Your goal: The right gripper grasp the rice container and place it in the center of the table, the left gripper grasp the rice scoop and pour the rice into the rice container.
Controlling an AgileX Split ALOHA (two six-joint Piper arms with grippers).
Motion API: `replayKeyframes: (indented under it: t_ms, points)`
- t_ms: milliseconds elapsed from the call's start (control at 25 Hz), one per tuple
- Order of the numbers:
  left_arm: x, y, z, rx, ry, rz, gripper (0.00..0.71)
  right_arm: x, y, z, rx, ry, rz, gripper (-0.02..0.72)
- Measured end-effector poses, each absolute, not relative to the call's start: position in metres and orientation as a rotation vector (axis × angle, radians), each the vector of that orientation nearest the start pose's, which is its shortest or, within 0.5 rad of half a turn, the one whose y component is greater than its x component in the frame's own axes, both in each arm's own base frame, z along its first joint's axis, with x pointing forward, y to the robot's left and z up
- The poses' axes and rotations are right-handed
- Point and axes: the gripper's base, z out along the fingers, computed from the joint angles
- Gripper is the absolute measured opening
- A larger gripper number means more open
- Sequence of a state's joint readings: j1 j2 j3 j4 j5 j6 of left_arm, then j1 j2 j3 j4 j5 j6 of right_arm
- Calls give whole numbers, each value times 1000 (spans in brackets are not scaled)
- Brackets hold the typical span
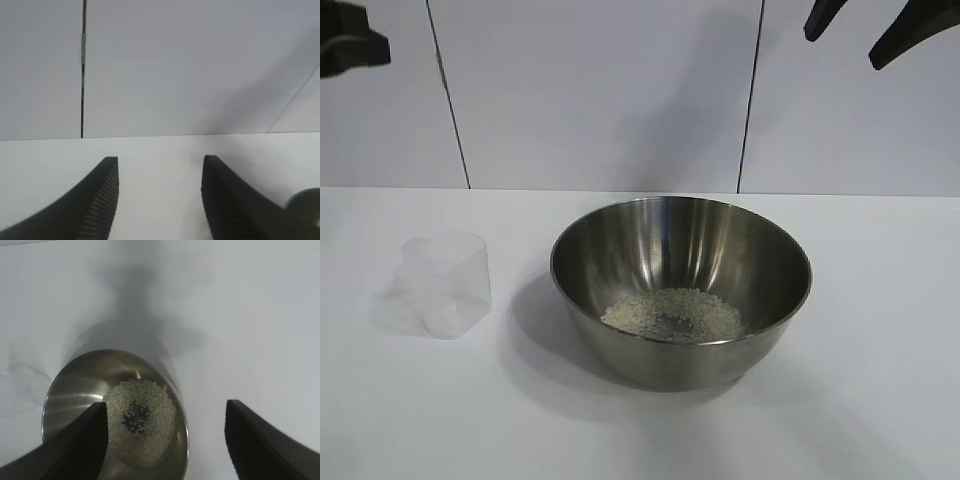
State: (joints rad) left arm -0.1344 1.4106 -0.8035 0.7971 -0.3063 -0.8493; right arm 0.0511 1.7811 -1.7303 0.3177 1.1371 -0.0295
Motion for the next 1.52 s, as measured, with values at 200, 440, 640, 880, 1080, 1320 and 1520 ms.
replayKeyframes:
  t_ms: [200,440,640,880,1080,1320,1520]
  points:
    - [304,-88,304,322,1903,-430,375,384,46,344,-46,2667,432,463]
    - [301,-112,322,416,1956,-734,362,380,46,343,-80,2707,439,463]
    - [298,-128,319,525,2007,-977,343,377,48,342,-103,2729,461,463]
    - [297,-132,317,561,2017,-1040,342,377,48,342,-102,2729,469,463]
    - [303,-119,321,540,2005,-1024,342,377,49,343,-100,2727,481,463]
    - [309,-98,320,474,2011,-982,342,377,56,346,-80,2706,602,463]
    - [305,-98,306,480,2046,-983,342,376,60,347,-75,2695,658,463]
